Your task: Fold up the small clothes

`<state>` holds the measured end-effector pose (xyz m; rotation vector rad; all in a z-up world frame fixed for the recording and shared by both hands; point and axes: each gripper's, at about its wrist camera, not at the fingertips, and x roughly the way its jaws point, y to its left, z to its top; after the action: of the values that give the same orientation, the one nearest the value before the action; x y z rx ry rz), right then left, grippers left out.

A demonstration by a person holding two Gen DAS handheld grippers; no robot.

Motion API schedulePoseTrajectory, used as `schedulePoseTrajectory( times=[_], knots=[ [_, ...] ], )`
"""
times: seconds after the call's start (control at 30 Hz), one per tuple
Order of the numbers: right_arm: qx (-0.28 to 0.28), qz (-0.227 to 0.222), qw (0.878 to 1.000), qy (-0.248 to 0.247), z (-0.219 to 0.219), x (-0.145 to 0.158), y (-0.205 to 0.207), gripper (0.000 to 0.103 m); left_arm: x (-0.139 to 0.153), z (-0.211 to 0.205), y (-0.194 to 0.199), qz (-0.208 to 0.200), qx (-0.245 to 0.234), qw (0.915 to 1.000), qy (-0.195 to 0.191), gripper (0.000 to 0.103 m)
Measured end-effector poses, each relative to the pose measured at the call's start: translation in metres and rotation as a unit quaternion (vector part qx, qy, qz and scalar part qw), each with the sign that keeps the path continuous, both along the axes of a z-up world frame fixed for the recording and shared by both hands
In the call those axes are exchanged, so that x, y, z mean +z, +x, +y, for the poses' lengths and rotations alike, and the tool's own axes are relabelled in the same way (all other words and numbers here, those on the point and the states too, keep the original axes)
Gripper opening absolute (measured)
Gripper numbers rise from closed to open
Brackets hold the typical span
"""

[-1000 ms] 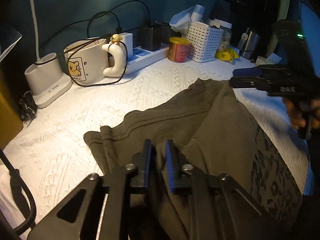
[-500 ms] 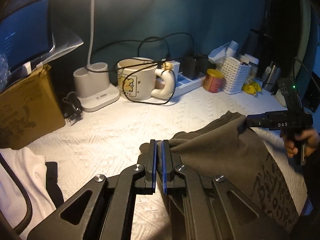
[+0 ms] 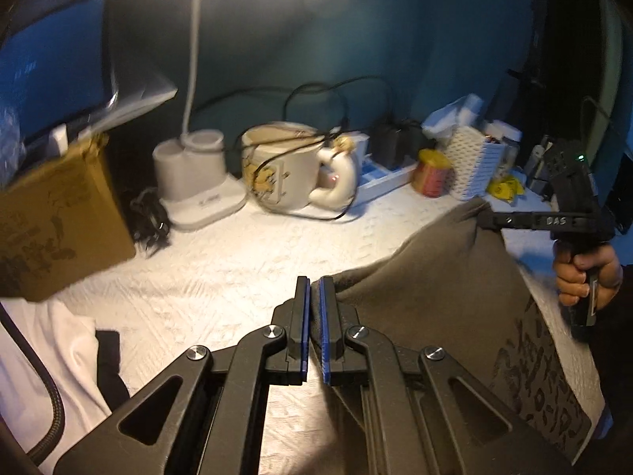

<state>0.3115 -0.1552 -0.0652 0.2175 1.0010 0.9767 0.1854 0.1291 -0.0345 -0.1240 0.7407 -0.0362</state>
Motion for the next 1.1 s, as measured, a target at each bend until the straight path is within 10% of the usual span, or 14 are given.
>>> schedulePoseTrajectory(
  times=[0.2,0.37,0.73,0.9,1.1],
  knots=[
    [-0.01,0.001,0.998,-0.062,0.019,-0.026,0.011,0.01,-0.04,0.007,0.015,0.046,0.017,0.9987,0.01,0.004],
    [-0.033,-0.015,0.994,-0.1,0.019,-0.031,0.009,0.039,-0.044,0.007,0.016,0.058,0.02,0.9981,0.011,0.004],
    [-0.07,-0.046,0.987,-0.14,-0.01,-0.012,-0.02,0.04,-0.03,0.011,-0.006,0.072,0.041,0.9963,-0.024,0.009],
    [-0.075,-0.045,0.985,-0.146,-0.023,-0.006,-0.043,0.04,-0.02,0.004,-0.03,0.062,0.033,0.9965,-0.044,0.037],
    [-0.079,-0.051,0.985,-0.145,-0.033,0.004,-0.074,0.04,-0.013,-0.013,-0.057,0.057,0.018,0.9967,-0.055,0.038]
  ],
)
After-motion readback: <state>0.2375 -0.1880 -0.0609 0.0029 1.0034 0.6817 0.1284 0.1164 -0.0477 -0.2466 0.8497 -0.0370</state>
